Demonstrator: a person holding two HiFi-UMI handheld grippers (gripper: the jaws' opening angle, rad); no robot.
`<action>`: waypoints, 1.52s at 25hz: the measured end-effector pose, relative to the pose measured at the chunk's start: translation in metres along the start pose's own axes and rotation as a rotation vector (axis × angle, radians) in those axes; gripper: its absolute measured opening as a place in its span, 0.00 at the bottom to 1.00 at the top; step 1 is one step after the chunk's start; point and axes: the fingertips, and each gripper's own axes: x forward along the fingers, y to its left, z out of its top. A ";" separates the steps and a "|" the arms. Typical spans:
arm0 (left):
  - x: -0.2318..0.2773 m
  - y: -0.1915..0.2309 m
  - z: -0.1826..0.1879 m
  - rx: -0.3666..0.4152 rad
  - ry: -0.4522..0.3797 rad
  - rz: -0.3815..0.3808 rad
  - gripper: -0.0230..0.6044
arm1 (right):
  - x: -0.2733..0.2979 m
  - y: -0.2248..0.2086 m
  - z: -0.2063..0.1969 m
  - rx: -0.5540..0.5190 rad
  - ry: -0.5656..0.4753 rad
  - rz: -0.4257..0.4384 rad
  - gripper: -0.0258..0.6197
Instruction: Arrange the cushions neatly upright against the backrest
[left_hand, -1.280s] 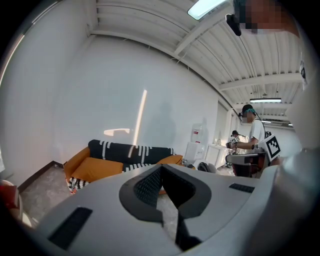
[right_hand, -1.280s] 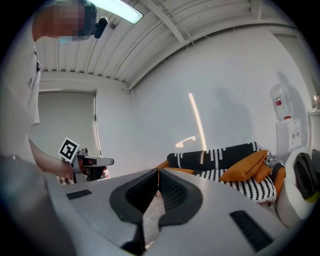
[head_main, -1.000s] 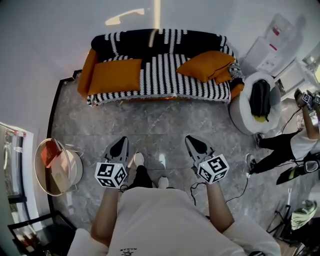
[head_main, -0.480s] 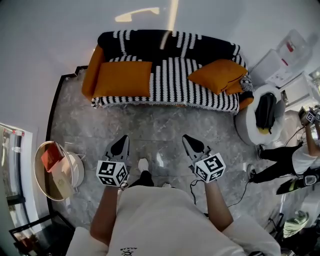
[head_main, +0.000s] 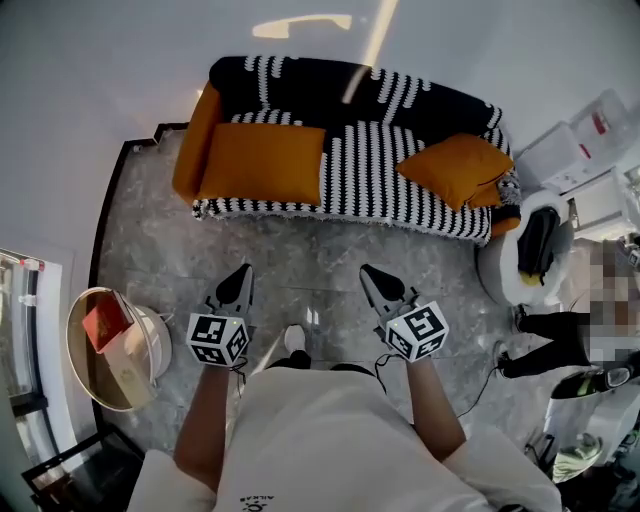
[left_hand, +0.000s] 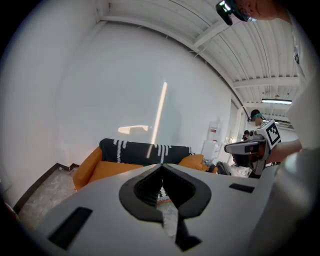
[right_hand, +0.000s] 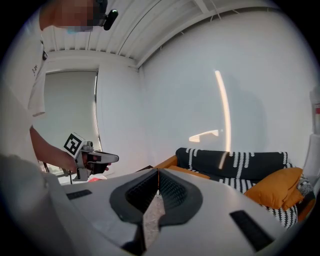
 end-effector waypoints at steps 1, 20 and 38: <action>0.000 0.010 0.000 -0.008 -0.001 0.003 0.06 | 0.009 0.003 0.002 -0.005 0.005 0.003 0.08; 0.033 0.097 0.001 -0.042 0.037 0.116 0.06 | 0.124 -0.036 0.009 -0.059 0.093 0.092 0.08; 0.177 0.186 0.011 -0.012 0.202 0.230 0.06 | 0.289 -0.155 -0.033 -0.201 0.325 0.233 0.08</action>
